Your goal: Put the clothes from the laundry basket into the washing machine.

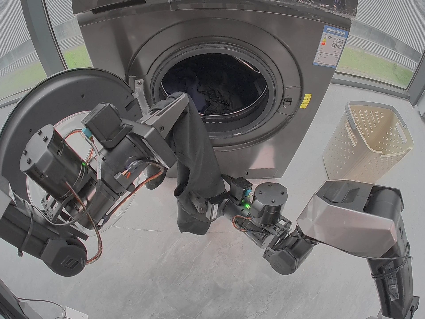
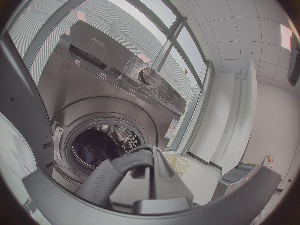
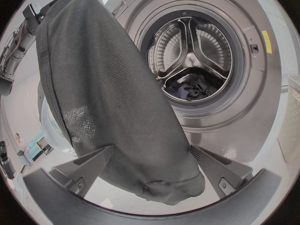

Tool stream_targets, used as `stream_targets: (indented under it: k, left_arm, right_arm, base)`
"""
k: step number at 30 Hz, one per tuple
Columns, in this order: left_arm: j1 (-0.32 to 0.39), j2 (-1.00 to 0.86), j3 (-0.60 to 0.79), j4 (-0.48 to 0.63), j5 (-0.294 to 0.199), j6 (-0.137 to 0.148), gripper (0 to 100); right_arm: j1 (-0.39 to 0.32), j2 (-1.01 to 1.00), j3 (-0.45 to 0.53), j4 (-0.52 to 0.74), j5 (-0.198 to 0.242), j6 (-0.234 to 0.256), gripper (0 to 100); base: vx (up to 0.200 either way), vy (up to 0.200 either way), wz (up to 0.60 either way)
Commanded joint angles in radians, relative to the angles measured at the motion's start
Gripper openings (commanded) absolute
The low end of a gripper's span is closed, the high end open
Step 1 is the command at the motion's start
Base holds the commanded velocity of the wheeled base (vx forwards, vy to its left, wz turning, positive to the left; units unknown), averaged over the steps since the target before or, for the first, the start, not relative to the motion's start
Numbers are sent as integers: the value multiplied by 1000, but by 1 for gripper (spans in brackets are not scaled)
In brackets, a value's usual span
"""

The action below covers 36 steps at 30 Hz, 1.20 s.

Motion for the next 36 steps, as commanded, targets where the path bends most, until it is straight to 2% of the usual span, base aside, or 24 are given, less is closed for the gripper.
stream_targets:
  k: [1, 6, 17, 26, 27, 36]
  left_arm:
    - [-1, 3, 2, 0, 0, -1, 0]
    - [-2, 6, 5, 0, 0, -1, 0]
    - [-17, -5, 8, 0, -1, -2, 0]
    - [-22, -9, 3, -2, -3, -2, 0]
    - [-22, -9, 3, -2, -3, -2, 0]
    - [-21, -9, 3, -2, -3, -6, 0]
  right_arm:
    - [6, 70, -87, 0, 29, -1, 100]
    - [9, 78, -127, 4, 32, -1, 100]
    - [-17, 191, -346, 43, 30, -2, 100]
    - [-20, 222, -379, 52, 27, -2, 100]
    - [-20, 225, -382, 52, 27, -2, 0]
    - [-30, 233, -420, 49, 21, -4, 0]
  base:
    - [0, 0, 0]
    - [0, 0, 0]
    - [0, 0, 0]
    - [0, 0, 0]
    - [0, 0, 0]
    - [0, 0, 0]
